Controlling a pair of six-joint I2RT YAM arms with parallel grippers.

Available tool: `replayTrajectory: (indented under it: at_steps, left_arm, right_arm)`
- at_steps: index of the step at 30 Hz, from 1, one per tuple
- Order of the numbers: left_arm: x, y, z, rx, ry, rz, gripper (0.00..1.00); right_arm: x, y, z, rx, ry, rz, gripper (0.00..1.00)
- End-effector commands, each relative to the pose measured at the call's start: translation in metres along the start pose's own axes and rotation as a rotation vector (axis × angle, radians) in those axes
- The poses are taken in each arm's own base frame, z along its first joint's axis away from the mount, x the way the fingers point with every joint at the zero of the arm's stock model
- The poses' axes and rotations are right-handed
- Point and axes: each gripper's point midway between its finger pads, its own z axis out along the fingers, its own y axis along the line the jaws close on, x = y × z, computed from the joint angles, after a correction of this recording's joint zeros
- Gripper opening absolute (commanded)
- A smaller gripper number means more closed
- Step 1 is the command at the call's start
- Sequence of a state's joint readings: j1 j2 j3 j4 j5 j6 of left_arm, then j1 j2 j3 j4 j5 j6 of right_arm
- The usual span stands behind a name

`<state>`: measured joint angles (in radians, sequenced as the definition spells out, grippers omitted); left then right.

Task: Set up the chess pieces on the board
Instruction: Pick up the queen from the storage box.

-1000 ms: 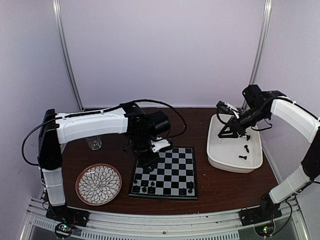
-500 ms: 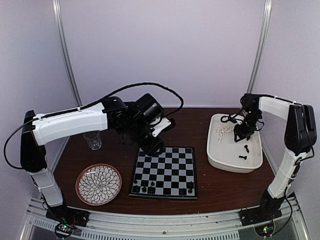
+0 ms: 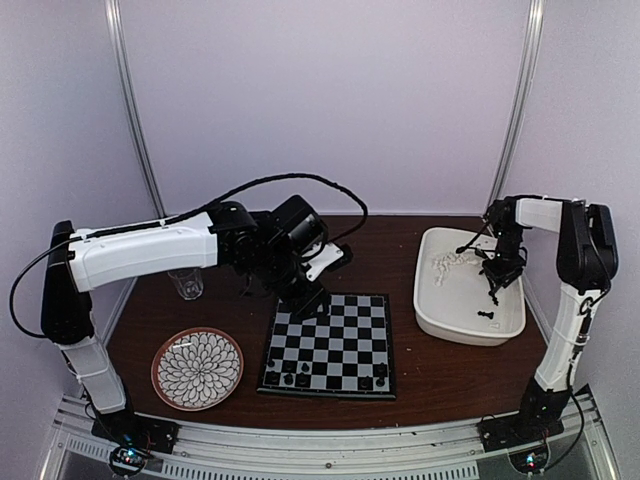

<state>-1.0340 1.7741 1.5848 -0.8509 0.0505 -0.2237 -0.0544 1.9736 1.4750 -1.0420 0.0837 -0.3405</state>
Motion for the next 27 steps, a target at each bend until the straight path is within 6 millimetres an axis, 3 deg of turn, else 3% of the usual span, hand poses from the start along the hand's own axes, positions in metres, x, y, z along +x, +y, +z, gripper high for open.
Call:
replayTrajectory:
  at_steps: [1,7,18,21,24,27]
  left_arm:
    - [-0.011,-0.004,0.001,0.033,-0.044,-0.018,0.40]
    - [-0.011,-0.005,0.001,0.036,-0.044,-0.016,0.40]
    - [-0.008,-0.004,0.003,0.032,-0.035,-0.018,0.40]
    - [-0.007,-0.004,0.005,0.030,-0.030,-0.018,0.40]
    - [-0.008,-0.003,0.005,0.024,-0.033,-0.014,0.40]
    - [-0.010,0.000,0.003,0.008,-0.040,-0.009,0.40]
  right_arm:
    - [-0.010,-0.009,0.002,0.006,-0.008,0.023,0.39]
    - [-0.015,-0.001,0.010,-0.054,0.007,0.033,0.36]
    - [-0.004,0.012,0.026,-0.109,0.072,0.036,0.28]
    - [-0.002,0.013,0.026,-0.110,0.073,0.036,0.20]
    - [-0.008,0.019,0.018,-0.154,0.027,0.053,0.15]
    - [-0.017,0.021,-0.014,-0.194,-0.080,0.079,0.13]
